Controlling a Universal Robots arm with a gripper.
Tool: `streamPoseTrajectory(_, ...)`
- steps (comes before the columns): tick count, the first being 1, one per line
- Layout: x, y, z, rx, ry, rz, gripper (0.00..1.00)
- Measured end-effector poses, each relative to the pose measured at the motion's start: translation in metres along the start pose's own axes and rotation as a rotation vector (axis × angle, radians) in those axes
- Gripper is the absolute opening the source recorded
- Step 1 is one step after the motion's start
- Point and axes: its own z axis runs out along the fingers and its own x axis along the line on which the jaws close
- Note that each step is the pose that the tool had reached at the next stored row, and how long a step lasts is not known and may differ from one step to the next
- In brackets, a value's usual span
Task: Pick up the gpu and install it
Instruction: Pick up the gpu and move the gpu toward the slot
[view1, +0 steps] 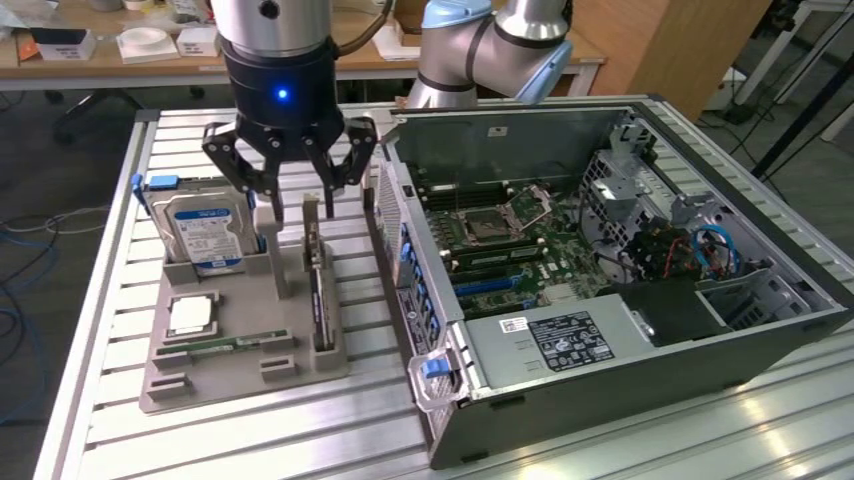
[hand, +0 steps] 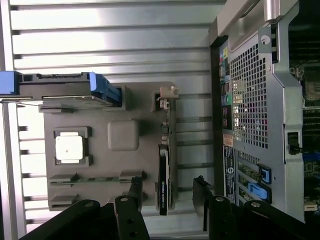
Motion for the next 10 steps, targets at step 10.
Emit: streamPoseTrajectory(10,0.0001,-0.0002,0.0034,0.0000,0.0000,0.000,0.53)
